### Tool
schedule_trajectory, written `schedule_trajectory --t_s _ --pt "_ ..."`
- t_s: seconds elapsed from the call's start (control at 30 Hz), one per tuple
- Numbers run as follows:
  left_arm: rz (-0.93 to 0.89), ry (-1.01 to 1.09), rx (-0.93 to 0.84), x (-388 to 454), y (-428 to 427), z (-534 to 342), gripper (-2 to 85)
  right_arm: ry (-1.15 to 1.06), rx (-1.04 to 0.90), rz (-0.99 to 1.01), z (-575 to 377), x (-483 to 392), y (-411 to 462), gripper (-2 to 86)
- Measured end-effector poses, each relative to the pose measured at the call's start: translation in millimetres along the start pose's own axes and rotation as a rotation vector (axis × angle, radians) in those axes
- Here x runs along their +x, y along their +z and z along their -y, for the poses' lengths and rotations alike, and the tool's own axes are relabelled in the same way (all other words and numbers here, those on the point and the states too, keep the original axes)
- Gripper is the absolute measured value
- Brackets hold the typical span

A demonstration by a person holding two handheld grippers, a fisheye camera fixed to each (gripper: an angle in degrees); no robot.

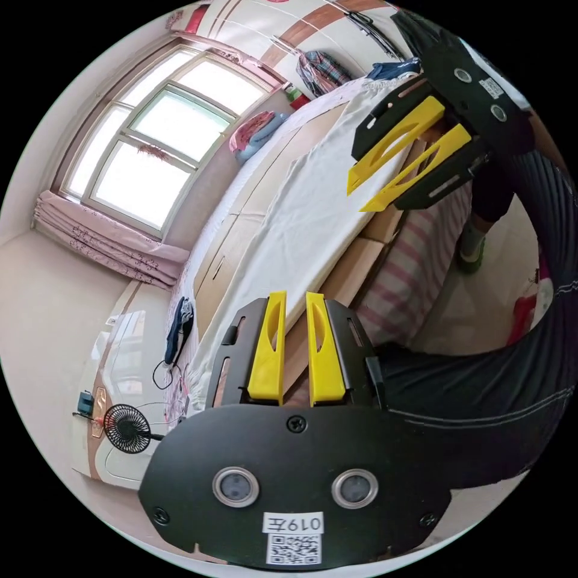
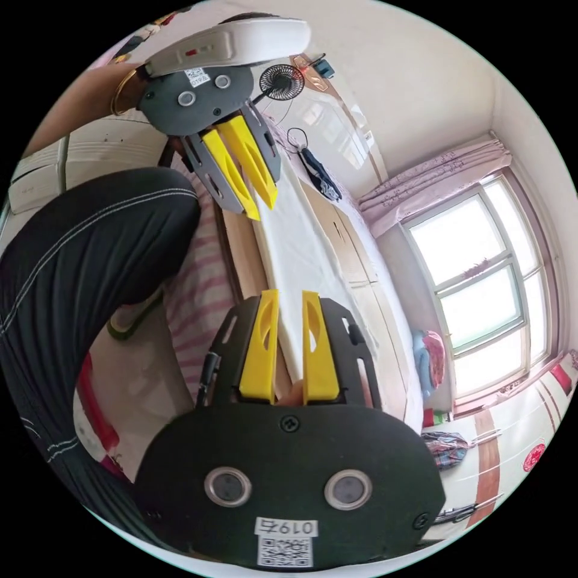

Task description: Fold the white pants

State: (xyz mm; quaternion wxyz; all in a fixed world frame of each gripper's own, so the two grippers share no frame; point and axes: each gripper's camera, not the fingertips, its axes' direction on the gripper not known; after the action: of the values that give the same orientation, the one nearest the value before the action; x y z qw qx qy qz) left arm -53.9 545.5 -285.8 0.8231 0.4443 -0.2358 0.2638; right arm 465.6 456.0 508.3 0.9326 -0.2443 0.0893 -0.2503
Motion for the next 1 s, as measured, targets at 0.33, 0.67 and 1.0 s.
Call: schedule_trajectory --t_s 0.33,0.67,1.0 --pt "-0.006 0.065 -0.035 11 39 -42 1.0 -0.117 0.006 0.045 53 -34 46 6.3" --pt "-0.011 0.050 -0.017 25 57 -69 1.3 -0.135 0.001 0.017 75 -57 72 -0.4" --pt "0.026 0.022 -0.035 52 77 -105 1.2 -0.211 -0.014 -0.075 85 -99 87 0.4"
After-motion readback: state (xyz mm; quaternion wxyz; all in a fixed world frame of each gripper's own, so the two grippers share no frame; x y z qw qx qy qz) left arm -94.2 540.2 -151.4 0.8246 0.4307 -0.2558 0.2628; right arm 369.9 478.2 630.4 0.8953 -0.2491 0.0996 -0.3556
